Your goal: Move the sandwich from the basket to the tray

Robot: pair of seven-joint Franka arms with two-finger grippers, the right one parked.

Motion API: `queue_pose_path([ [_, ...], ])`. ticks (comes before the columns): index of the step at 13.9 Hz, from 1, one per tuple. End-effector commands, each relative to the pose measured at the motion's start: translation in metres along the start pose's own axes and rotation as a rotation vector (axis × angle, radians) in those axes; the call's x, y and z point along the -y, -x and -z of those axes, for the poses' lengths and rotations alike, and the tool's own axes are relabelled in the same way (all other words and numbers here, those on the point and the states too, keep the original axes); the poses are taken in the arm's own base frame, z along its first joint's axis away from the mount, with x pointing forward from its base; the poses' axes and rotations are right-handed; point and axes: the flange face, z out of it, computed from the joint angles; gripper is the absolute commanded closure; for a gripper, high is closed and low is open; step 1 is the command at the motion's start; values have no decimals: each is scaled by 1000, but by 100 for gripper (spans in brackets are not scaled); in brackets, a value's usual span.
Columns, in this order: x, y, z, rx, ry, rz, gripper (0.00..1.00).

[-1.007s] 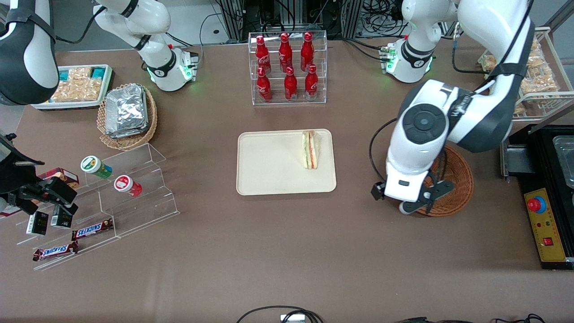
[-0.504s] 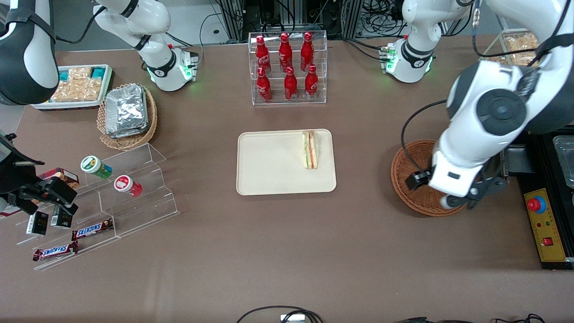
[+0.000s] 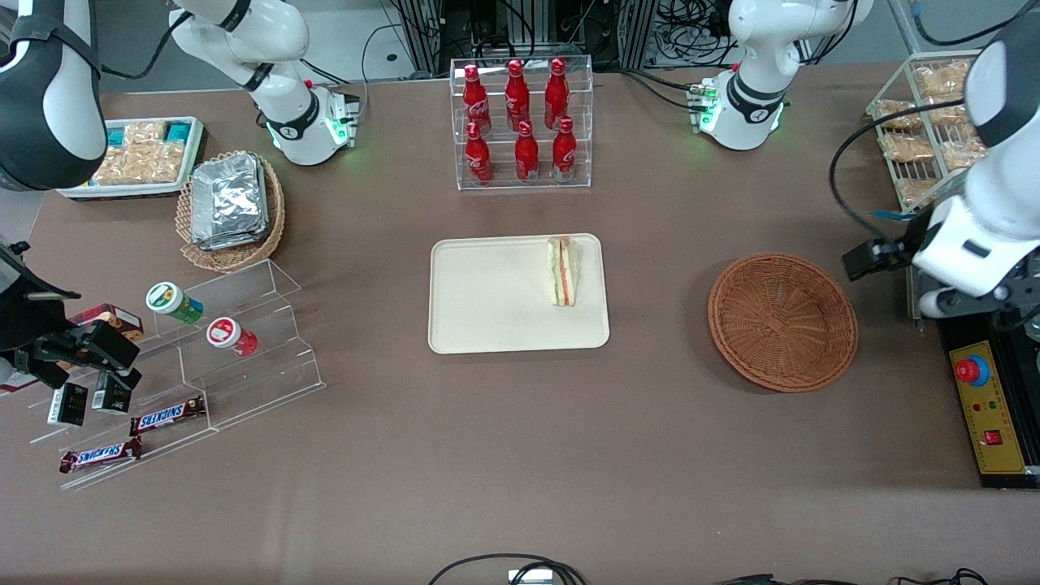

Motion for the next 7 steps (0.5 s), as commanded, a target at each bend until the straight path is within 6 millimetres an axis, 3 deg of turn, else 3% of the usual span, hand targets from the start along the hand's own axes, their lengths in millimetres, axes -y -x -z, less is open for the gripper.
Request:
queue_pose_path([
  [1, 26, 25, 21, -13, 61, -95, 0],
  [7, 33, 37, 32, -13, 79, -223, 0],
])
